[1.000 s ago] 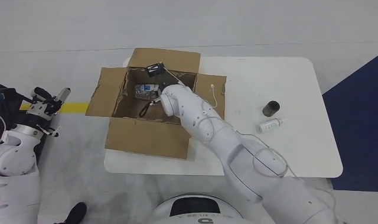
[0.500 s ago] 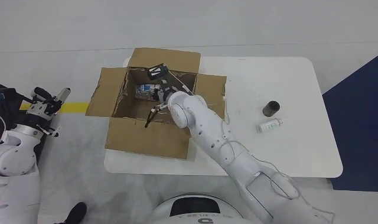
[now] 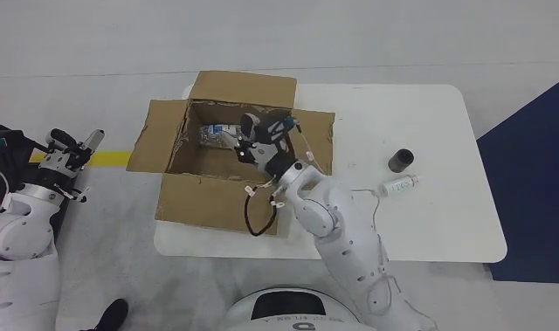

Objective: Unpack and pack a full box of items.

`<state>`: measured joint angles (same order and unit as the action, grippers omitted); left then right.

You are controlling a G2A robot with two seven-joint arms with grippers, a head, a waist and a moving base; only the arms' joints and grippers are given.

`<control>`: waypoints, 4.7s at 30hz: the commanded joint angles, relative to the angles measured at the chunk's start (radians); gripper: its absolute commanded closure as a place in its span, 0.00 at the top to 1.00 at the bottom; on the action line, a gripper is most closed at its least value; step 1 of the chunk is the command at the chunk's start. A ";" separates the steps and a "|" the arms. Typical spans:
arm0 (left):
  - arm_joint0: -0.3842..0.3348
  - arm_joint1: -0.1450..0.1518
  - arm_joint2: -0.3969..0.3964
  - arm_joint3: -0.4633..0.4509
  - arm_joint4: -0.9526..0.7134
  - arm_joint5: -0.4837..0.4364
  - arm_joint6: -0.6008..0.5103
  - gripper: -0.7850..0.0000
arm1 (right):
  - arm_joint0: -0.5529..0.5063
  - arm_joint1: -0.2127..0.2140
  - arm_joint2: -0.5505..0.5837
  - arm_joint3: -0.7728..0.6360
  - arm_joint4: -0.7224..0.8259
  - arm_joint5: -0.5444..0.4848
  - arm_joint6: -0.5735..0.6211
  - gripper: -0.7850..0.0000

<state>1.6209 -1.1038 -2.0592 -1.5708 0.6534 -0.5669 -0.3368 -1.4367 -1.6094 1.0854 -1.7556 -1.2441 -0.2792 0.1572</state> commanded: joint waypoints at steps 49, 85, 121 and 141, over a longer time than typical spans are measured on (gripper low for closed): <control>-0.492 0.061 0.766 -0.066 0.839 -0.445 0.044 1.00 | -0.335 0.065 0.161 -0.107 0.021 -0.169 -0.509 1.00; -0.585 0.011 1.128 -0.012 1.487 -0.245 -0.378 1.00 | -0.335 0.065 0.161 -0.107 0.021 -0.169 -0.509 1.00; -0.809 -0.118 1.293 0.479 1.416 -0.165 -0.199 0.84 | -0.335 0.065 0.161 -0.107 0.021 -0.169 -0.509 1.00; -0.800 -0.103 1.246 0.387 1.465 -0.180 0.015 0.00 | -0.335 0.065 0.161 -0.107 0.021 -0.169 -0.509 1.00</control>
<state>0.8092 -1.2147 -0.7966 -1.1559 2.1154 -0.7406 -0.3447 -1.7717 -1.5442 1.2464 -1.8626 -1.2229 -0.4482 -0.3516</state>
